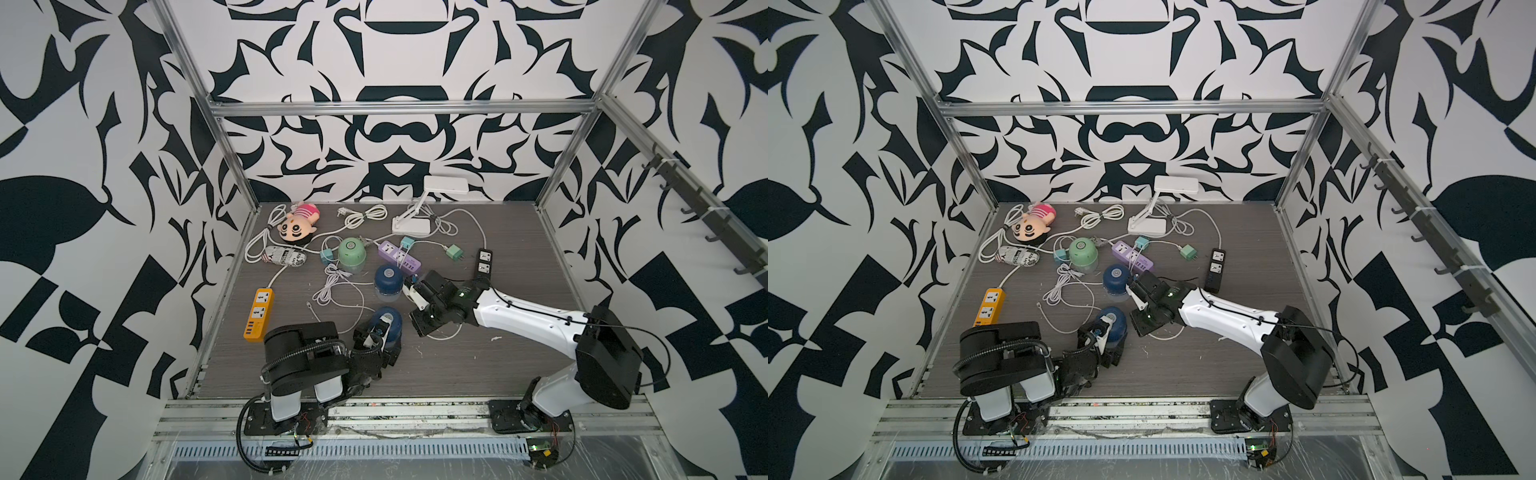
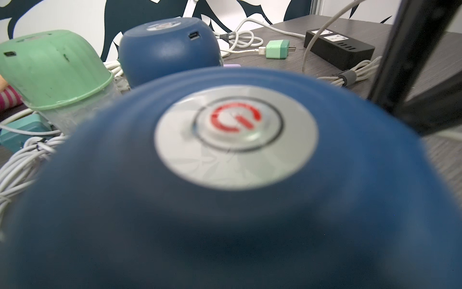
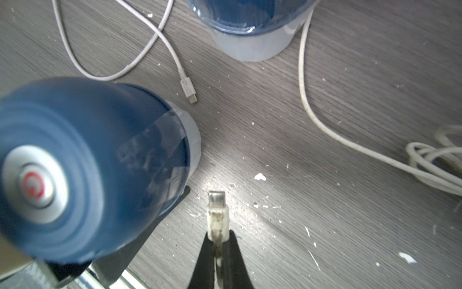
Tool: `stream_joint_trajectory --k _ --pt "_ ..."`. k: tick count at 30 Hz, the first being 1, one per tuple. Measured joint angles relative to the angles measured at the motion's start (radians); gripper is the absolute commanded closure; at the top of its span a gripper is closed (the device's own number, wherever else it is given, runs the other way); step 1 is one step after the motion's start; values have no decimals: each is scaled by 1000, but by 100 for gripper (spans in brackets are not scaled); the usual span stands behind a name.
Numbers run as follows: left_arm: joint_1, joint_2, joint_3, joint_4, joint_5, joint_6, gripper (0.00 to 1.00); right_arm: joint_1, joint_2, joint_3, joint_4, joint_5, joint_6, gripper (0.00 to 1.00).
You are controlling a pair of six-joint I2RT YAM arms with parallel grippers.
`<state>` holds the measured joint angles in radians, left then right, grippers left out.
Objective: Charge the cordless meat grinders
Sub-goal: Pick up the cordless meat grinder at the center of the board.
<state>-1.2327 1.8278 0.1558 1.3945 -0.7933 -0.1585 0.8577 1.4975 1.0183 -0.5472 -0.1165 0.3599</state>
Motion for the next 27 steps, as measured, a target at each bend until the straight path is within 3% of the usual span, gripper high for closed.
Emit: stream_joint_trajectory --k 8,15,27 --pt "3 -26 -5 -9 48 29 32 16 -88 39 -126 28 -61 100" --pt "5 -130 -31 -43 111 50 35 132 -118 144 -269 66 -109 100" --pt "21 -430 4 -332 188 90 37 193 -116 229 -398 90 -108 100"
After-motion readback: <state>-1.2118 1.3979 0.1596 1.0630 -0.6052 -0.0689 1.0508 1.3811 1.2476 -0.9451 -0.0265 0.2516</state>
